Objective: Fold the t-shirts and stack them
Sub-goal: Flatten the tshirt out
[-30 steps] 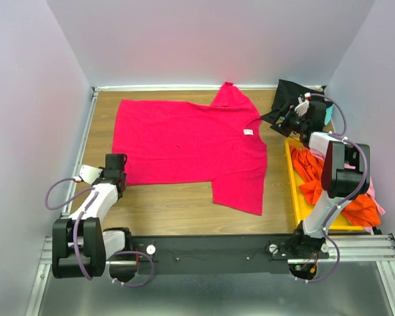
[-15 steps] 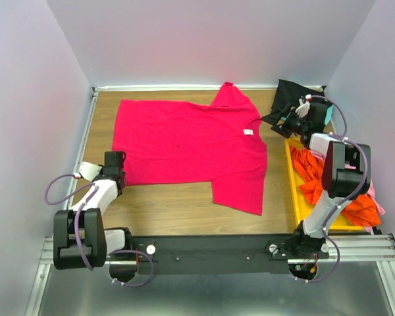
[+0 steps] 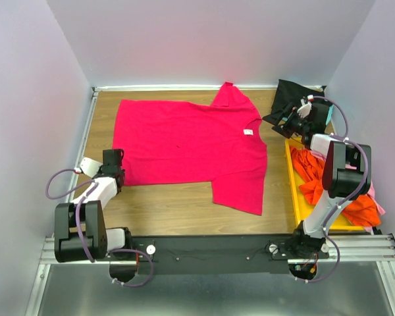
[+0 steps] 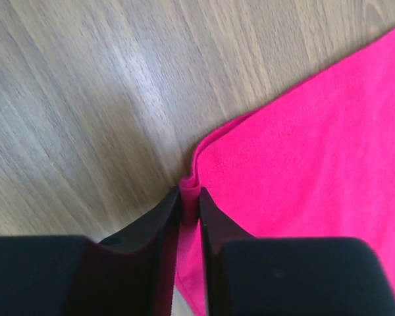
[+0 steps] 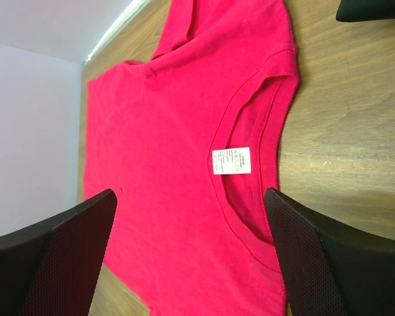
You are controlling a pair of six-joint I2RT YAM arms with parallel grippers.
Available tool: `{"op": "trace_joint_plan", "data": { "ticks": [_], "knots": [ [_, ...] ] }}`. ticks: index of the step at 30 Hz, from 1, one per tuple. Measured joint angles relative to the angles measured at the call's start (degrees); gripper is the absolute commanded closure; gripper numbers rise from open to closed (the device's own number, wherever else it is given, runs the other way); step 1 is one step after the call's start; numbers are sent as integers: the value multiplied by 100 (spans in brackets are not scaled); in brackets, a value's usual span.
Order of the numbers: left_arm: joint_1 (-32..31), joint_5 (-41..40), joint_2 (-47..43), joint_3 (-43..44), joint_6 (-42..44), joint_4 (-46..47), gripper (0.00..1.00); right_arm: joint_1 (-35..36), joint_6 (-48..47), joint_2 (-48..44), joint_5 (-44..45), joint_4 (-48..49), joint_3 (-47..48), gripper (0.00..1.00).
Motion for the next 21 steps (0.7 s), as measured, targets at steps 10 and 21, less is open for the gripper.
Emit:
{"op": "trace_joint_plan", "data": {
  "ticks": [10, 21],
  "knots": [
    [0, 356, -828, -260, 575, 238, 81, -4, 0, 24, -66, 146, 7, 0],
    [0, 107, -3045, -656, 1198, 498, 88, -2, -24, 120, -55, 177, 11, 1]
  ]
}}
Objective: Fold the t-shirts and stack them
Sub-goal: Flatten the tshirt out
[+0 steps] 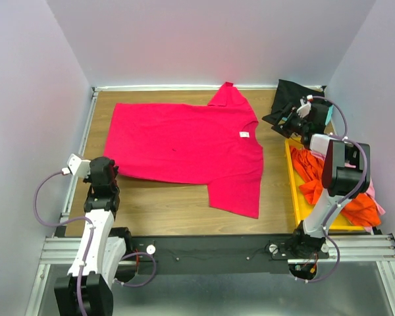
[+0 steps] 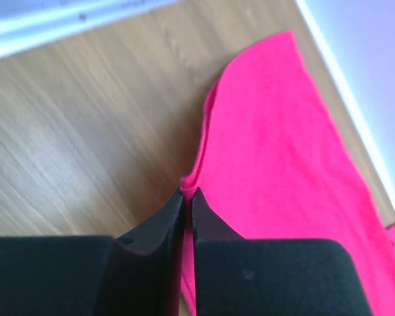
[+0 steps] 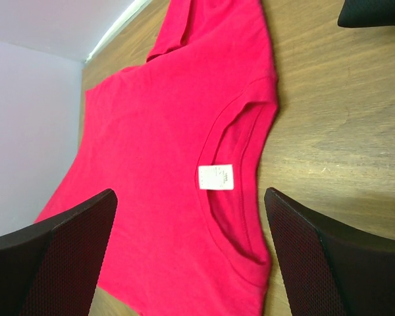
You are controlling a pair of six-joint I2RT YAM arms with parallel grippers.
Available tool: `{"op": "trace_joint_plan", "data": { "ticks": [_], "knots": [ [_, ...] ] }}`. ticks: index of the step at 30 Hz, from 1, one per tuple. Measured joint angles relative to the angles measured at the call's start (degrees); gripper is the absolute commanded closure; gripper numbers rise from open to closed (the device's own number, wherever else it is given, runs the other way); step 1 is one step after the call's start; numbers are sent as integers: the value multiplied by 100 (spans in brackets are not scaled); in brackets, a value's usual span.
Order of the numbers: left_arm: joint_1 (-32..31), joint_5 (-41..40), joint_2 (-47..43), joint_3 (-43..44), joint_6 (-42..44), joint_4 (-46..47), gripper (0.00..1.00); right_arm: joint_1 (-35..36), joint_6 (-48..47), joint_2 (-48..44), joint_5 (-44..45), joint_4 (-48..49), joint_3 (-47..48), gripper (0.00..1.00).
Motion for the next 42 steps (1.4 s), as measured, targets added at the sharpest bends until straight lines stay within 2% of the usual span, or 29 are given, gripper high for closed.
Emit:
{"op": "trace_joint_plan", "data": {
  "ticks": [4, 11, 19, 27, 31, 35, 42],
  "knots": [
    [0, -164, -190, -9, 125, 52, 88, 114, -7, -7, 81, 4, -7, 1],
    [-52, -240, 376, 7, 367, 61, 88, 688, -157, -479, 723, -173, -474, 2],
    [-186, -341, 387, -7, 640, 284, 87, 1665, -372, -1952, 2455, -846, -1290, 3],
    [-391, -330, 203, -155, 754, 577, 88, 2771, -354, -3569, 3950, -2131, -1967, 4],
    [-437, -247, 107, -160, 841, 656, 88, 3045, -223, -4247, 4236, -2942, -2358, 9],
    [-466, -210, -109, -160, 931, 708, 88, 3342, 46, -4339, 4286, -3606, -2597, 11],
    [-481, -219, -254, -160, 1032, 750, 88, 4684, 918, -4439, 4385, -4538, -2863, 13]
  ]
}}
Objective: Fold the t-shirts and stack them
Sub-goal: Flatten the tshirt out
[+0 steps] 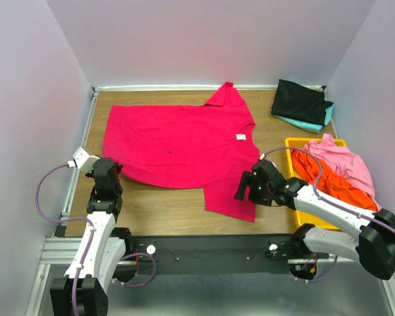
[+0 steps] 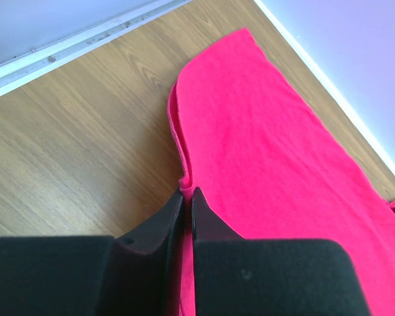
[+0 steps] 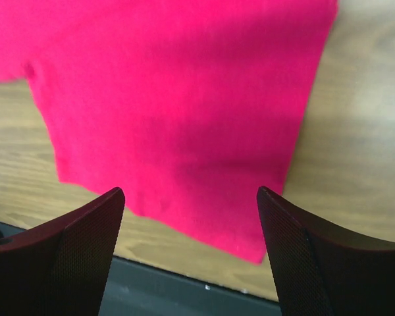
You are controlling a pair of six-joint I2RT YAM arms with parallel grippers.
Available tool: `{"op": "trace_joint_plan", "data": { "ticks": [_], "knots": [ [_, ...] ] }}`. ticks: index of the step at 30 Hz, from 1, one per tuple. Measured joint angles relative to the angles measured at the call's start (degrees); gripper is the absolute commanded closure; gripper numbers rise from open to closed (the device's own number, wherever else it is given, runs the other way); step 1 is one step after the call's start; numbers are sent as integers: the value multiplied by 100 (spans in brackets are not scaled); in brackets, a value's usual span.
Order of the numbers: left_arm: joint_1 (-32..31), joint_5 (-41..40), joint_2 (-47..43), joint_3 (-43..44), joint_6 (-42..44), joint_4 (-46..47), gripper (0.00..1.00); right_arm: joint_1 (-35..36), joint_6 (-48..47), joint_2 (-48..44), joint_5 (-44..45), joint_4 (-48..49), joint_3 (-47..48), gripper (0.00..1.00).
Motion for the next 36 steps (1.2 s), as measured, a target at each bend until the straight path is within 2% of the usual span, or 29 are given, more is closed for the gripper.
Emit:
{"op": "trace_joint_plan", "data": {
  "ticks": [9, 18, 28, 34, 36],
  "knots": [
    [0, 0, 103, 0, 15, 13, 88, 1043, 815, 280, 348, -754, -17, 13],
    [-157, -22, 48, 0, 22, 22, 88, 1088, 1172, -214, 807, -1554, 28, 14],
    [-188, -24, 37, 0, 26, 28, 89, 1095, 1390, -378, 817, -1569, -254, 29],
    [-188, -26, 37, 0, 28, 28, 89, 1113, 1401, -293, 796, -1386, -356, 44],
    [-195, -28, 39, 0, 28, 28, 89, 1128, 1414, -291, 789, -1300, -378, 46]
  ]
}}
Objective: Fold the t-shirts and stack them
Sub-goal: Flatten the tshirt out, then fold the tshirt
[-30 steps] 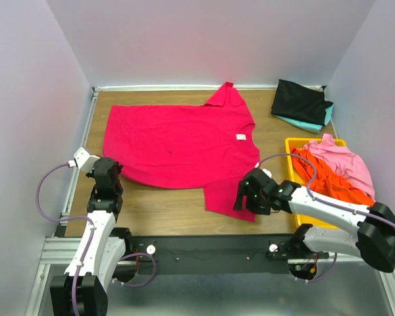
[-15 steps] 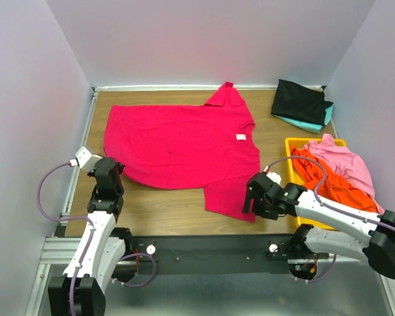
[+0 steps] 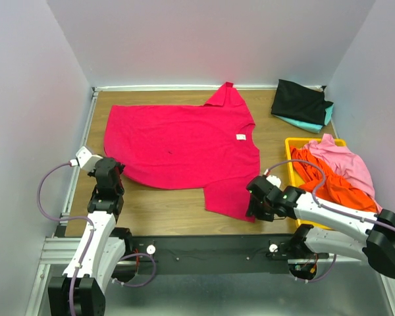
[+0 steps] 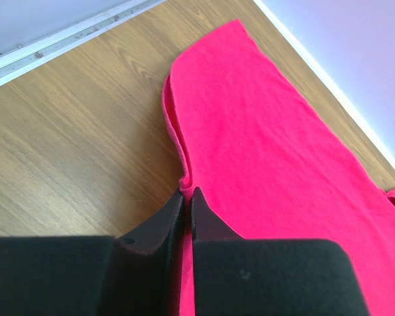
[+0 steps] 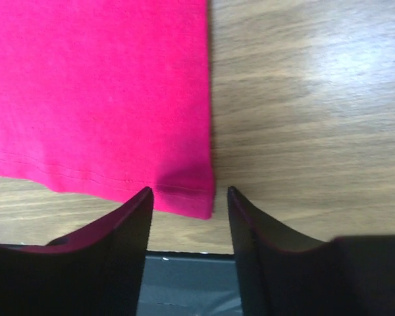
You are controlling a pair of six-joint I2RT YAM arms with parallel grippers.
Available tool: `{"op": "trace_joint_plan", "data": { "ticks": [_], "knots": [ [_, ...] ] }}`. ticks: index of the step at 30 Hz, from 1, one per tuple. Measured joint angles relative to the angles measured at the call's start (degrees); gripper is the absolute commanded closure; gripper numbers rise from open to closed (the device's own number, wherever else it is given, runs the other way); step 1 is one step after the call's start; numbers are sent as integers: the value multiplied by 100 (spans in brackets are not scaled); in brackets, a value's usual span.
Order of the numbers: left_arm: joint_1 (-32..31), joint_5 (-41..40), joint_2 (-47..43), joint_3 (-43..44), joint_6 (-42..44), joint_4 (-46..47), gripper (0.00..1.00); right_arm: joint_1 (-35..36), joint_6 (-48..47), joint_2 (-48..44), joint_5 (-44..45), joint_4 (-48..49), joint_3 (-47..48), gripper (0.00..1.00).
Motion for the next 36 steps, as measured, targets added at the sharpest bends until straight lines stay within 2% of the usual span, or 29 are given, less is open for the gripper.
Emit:
{"op": "trace_joint_plan", "data": {
  "ticks": [5, 6, 8, 9, 11, 23, 36],
  "knots": [
    [-2, -11, 44, 0, 0, 2, 89, 9, 52, 35, -28, 170, -39, 65],
    [-2, -11, 55, 0, 0, 0, 89, 9, 72, 46, -28, 190, -42, 73],
    [-2, -13, 66, 0, 0, 0, 89, 11, 76, 70, -33, 225, -52, 82],
    [-2, -13, 63, 0, 0, 0, 89, 11, 79, 79, -39, 234, -61, 91],
    [-2, -17, 61, 0, 0, -2, 91, 11, 61, 83, -52, 236, -72, 100],
    [-120, -186, -273, 4, -52, -275, 91, 155, 111, -280, -17, 0, -44, 99],
    [-476, -540, -1508, 4, -192, -879, 91, 560, 435, -787, 474, -656, 466, 99]
  ]
}}
